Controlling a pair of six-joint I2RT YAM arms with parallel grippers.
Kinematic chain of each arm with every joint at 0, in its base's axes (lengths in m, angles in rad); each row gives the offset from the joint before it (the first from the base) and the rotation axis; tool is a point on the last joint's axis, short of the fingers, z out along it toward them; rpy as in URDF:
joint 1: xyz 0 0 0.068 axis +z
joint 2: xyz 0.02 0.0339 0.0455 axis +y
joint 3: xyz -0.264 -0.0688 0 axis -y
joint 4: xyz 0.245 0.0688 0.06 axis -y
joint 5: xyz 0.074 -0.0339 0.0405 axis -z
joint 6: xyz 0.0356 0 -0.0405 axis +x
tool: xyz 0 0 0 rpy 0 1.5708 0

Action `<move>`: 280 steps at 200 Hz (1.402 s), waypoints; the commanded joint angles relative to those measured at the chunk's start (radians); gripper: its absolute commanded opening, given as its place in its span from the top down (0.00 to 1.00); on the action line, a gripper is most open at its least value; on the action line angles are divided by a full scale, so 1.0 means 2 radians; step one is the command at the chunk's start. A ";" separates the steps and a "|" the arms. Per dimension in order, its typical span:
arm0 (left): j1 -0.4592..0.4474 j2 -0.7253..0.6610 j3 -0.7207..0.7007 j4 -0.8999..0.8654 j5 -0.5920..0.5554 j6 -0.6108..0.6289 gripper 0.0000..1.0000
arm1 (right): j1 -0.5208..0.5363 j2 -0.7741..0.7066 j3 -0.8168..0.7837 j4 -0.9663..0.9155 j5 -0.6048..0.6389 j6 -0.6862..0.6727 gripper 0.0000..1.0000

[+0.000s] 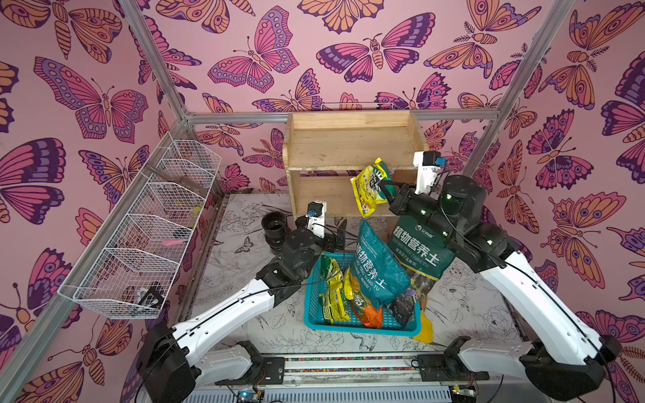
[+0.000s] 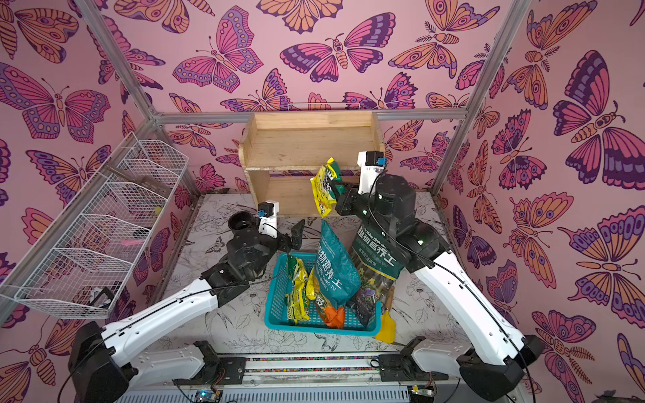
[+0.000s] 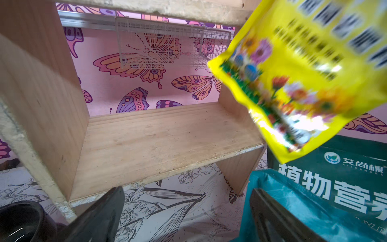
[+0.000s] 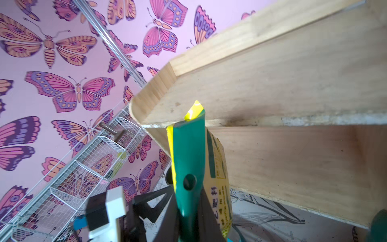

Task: Take down the fertilizer bag from the shelf
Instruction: Pick up the fertilizer bag from the shelf, then place the fertilizer bag in the storage box.

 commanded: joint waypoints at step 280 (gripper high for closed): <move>0.106 -0.211 -0.133 -0.119 -0.114 -0.075 0.00 | 0.292 0.065 -0.122 -0.033 0.185 0.057 1.00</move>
